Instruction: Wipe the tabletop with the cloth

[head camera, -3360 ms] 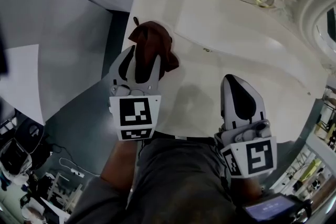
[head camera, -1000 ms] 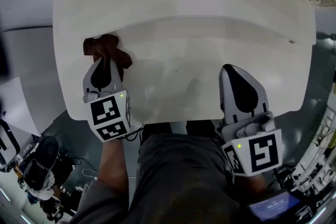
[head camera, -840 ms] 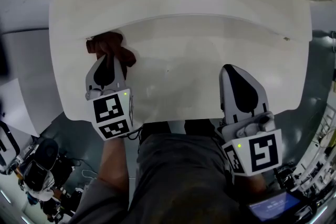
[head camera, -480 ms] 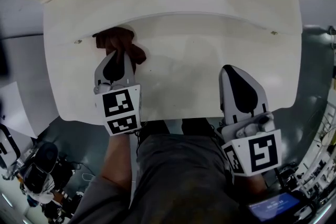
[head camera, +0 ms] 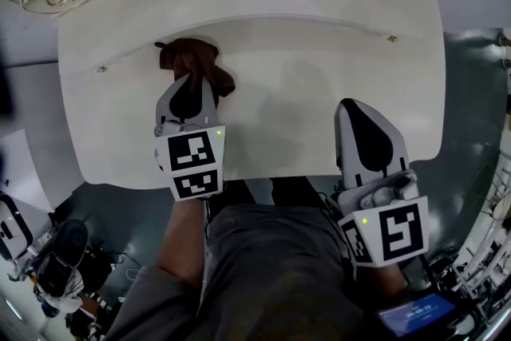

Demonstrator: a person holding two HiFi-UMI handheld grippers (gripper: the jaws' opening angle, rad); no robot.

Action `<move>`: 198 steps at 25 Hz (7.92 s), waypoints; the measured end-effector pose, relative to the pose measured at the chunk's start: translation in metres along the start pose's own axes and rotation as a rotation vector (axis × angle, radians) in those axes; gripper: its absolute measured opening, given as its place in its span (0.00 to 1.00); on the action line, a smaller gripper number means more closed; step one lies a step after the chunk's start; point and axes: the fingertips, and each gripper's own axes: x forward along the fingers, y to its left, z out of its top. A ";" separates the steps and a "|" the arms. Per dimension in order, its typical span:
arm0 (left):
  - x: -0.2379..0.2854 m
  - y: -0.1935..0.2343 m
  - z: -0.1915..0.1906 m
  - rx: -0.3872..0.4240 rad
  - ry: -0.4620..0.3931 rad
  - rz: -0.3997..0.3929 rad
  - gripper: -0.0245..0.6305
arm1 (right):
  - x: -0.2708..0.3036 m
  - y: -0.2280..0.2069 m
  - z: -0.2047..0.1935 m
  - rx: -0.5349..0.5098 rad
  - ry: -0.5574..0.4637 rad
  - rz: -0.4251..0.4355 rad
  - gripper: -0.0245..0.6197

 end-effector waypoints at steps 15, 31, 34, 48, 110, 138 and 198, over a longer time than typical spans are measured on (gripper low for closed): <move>-0.022 -0.052 -0.011 -0.025 -0.028 -0.043 0.12 | -0.005 0.013 -0.001 -0.057 -0.001 0.084 0.06; -0.072 -0.094 -0.060 -0.064 -0.040 -0.200 0.12 | 0.022 0.093 -0.009 -0.126 0.034 0.202 0.06; -0.084 -0.094 -0.068 -0.049 -0.047 -0.203 0.12 | 0.029 0.098 0.000 -0.134 0.021 0.203 0.06; -0.111 -0.068 -0.095 -0.112 -0.065 -0.268 0.12 | 0.054 0.133 0.009 -0.161 0.018 0.188 0.06; -0.177 0.191 -0.202 -0.240 -0.022 -0.138 0.12 | 0.124 0.359 0.005 -0.184 0.049 0.239 0.06; -0.217 0.315 -0.250 -0.247 -0.011 0.120 0.12 | 0.138 0.434 0.012 -0.227 0.044 0.314 0.06; -0.396 0.163 0.064 -0.104 -0.652 0.502 0.12 | -0.052 0.310 0.144 -0.307 -0.406 0.401 0.06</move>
